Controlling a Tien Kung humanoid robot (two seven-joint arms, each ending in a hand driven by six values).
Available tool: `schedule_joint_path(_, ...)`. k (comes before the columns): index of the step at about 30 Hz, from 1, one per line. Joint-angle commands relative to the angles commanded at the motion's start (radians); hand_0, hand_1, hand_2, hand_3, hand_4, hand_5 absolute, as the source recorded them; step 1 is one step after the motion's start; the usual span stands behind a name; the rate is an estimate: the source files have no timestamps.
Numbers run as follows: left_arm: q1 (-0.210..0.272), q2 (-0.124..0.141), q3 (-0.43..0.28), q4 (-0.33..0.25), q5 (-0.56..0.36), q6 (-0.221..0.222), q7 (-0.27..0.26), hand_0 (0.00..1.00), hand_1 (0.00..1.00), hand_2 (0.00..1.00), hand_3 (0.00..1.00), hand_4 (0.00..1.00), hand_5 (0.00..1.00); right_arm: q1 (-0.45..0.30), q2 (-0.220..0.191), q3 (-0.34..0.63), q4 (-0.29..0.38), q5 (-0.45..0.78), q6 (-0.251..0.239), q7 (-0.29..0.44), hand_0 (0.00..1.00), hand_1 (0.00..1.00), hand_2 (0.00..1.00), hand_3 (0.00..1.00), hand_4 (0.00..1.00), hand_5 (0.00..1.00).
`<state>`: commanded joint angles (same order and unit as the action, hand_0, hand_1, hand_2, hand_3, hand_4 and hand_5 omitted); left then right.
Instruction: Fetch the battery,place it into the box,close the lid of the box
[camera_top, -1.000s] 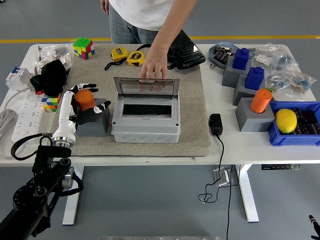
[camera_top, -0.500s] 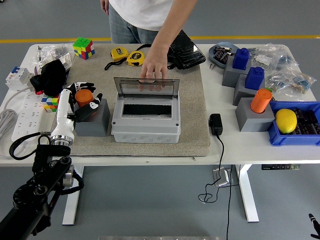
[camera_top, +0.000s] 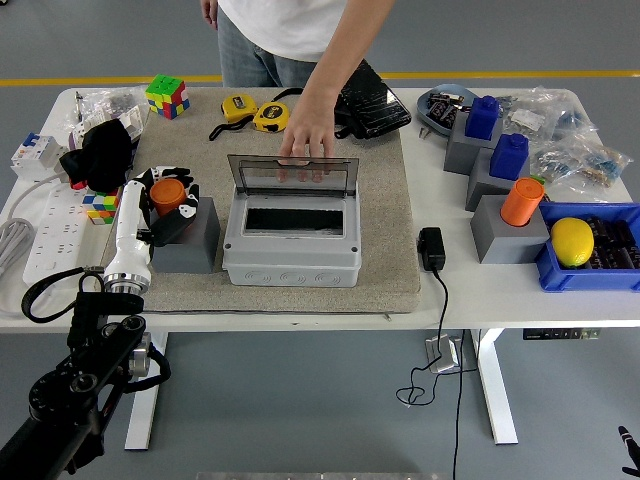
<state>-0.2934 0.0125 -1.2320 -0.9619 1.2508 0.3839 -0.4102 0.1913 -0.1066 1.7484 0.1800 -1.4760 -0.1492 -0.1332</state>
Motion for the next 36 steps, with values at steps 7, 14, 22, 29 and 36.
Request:
schedule_joint_path(7, -0.002, 0.001, 0.001, 0.002, -0.002, 0.001, -0.002, 0.267, 0.504, 0.467, 0.512, 0.669, 0.037, -0.001, 0.0, 0.005, 0.0, -0.006, -0.003, 0.0, 0.852, 0.819, 0.778, 0.805, 0.998, 0.998)
schedule_joint_path(14, -0.001, 0.0, 0.004, 0.005, -0.007, -0.003, -0.003, 0.166, 0.378, 0.401, 0.459, 0.663, 0.025, -0.001, -0.001, 0.006, 0.0, -0.009, -0.003, -0.001, 0.85, 0.82, 0.778, 0.805, 0.998, 0.998)
schedule_joint_path(22, 0.005, -0.002, 0.015, 0.008, -0.015, 0.004, -0.006, 0.116, 0.223, 0.33, 0.449, 0.656, 0.018, -0.004, -0.003, 0.006, 0.0, -0.012, -0.003, -0.002, 0.853, 0.821, 0.779, 0.804, 0.998, 0.998)
schedule_joint_path(29, 0.004, -0.001, 0.022, 0.006, -0.009, 0.014, -0.005, 0.096, 0.128, 0.261, 0.352, 0.642, 0.01, -0.004, -0.002, 0.004, 0.0, -0.011, -0.003, -0.001, 0.853, 0.822, 0.779, 0.805, 0.998, 0.998)
schedule_joint_path(36, -0.001, 0.002, 0.028, 0.003, -0.01, 0.02, -0.004, 0.065, 0.102, 0.224, 0.336, 0.643, 0.035, -0.005, -0.003, 0.004, 0.0, -0.01, -0.003, -0.002, 0.85, 0.822, 0.779, 0.805, 0.998, 0.998)
